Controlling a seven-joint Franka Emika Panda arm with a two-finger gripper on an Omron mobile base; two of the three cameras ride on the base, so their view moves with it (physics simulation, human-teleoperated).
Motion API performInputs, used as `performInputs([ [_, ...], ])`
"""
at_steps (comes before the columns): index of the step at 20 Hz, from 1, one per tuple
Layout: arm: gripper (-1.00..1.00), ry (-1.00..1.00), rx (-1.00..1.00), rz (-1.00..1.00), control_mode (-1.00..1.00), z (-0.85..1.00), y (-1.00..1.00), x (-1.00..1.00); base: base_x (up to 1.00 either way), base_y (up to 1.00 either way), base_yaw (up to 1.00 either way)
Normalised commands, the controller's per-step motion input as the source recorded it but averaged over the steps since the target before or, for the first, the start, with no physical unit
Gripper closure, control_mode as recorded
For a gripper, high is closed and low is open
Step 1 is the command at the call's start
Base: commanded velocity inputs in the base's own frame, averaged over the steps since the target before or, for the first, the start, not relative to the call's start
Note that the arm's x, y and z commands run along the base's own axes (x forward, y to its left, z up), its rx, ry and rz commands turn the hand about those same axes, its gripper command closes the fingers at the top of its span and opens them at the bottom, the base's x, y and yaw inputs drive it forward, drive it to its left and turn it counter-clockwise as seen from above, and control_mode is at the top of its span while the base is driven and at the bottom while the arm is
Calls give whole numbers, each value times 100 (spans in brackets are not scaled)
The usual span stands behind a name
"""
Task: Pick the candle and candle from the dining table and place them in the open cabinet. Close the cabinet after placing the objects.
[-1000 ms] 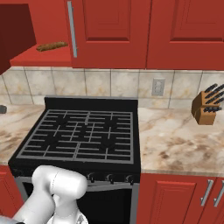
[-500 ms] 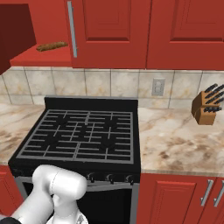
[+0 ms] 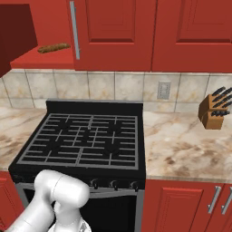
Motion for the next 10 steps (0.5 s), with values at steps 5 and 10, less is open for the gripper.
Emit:
performInputs([
  [5, -100, -15, -2, -16, -100, -15, 85, 66, 0, 0, 0],
  [10, -100, 5, 0, -13, -100, -1, 70, 83, 0, 0, 0],
])
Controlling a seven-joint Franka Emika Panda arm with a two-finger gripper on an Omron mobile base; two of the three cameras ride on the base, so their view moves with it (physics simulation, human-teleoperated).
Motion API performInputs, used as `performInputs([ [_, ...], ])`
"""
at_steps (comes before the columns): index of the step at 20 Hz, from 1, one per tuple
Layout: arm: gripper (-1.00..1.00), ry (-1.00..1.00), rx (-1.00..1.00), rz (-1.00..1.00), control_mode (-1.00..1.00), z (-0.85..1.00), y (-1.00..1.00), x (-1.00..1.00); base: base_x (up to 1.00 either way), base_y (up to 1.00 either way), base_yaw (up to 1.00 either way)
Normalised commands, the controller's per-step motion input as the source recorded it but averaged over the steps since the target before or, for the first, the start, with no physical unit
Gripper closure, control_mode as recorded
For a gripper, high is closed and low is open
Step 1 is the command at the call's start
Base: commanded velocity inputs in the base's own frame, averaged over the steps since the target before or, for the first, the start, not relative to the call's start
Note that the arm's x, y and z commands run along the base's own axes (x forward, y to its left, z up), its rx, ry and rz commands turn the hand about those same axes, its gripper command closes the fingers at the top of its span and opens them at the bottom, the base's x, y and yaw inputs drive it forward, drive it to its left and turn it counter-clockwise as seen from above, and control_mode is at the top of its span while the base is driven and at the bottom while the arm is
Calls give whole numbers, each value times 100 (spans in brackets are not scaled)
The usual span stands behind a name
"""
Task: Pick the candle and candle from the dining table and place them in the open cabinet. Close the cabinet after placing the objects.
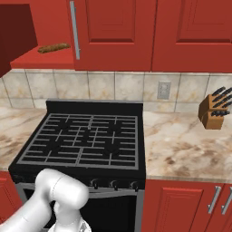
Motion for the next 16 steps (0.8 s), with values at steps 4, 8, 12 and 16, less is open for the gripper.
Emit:
performInputs([
  [4, -100, 20, 0, -11, -100, 0, 59, 84, 0, 0, 0],
  [8, -100, 22, 0, -15, -100, 0, 72, 82, 0, 0, 0],
  [12, -100, 23, -1, -16, -100, 0, 66, 69, 0, 0, 0],
  [16, -100, 24, 0, -16, -100, 0, 45, 48, 0, 0, 0],
])
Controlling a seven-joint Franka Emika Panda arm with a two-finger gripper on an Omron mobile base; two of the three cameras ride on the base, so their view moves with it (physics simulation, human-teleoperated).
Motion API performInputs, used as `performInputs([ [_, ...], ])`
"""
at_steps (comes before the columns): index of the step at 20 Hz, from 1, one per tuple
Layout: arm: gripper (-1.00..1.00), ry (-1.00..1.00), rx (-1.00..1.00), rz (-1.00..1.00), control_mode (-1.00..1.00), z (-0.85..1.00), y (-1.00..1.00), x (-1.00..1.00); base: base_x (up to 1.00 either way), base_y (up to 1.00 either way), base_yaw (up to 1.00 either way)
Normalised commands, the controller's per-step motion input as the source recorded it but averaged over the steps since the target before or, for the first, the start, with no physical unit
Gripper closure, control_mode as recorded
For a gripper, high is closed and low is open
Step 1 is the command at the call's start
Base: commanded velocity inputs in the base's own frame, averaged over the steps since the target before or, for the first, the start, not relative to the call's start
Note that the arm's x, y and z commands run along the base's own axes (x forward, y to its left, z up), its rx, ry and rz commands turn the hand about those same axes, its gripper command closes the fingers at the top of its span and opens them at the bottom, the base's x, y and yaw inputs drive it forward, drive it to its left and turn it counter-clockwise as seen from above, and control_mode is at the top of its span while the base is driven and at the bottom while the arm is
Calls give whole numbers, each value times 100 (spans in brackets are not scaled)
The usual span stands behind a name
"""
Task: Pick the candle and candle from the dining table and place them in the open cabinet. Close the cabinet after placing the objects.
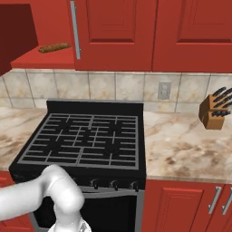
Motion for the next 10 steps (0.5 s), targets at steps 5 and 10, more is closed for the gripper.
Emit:
performInputs([
  [5, -100, 28, 0, -19, -100, 0, 1, 46, 0, 0, 0],
  [10, -100, 15, 0, -25, -100, -4, -42, 37, 0, 0, 0],
])
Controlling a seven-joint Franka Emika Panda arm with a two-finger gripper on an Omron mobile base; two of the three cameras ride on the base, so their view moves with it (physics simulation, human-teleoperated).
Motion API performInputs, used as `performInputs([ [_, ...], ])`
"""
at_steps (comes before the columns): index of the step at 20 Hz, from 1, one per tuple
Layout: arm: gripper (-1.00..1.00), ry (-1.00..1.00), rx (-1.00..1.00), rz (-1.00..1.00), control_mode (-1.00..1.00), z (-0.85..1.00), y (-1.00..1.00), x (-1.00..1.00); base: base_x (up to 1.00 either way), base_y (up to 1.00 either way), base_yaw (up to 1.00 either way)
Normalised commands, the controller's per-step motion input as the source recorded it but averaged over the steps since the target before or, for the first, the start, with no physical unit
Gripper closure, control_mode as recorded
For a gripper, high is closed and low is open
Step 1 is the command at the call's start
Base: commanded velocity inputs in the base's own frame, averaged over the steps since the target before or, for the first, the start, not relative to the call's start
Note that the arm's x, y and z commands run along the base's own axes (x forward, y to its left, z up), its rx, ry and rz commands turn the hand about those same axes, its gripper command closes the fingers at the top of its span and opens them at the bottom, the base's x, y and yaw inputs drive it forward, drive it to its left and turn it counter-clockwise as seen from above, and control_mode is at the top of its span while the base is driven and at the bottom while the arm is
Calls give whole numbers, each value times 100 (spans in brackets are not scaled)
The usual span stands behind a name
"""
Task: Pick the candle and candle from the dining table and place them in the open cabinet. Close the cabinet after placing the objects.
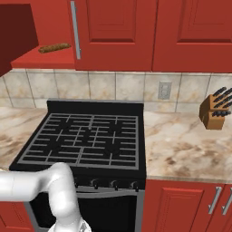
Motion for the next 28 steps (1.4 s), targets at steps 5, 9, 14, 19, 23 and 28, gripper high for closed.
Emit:
performInputs([
  [5, -100, -7, 4, -8, -100, -5, -60, 3, 0, 0, 0],
  [9, -100, -11, 2, 0, -100, -21, -91, 0, 0, 0, 0],
  [14, -100, -4, -2, 25, -100, -19, -100, 0, 0, 0, 0],
  [19, -100, 1, -12, 41, -100, -18, -100, 0, 0, 0, 0],
  [23, -100, -3, -24, 48, -100, -50, -100, -6, 0, 0, 0],
  [28, -100, -13, -41, 61, -100, -92, -76, -2, 0, 0, 0],
])
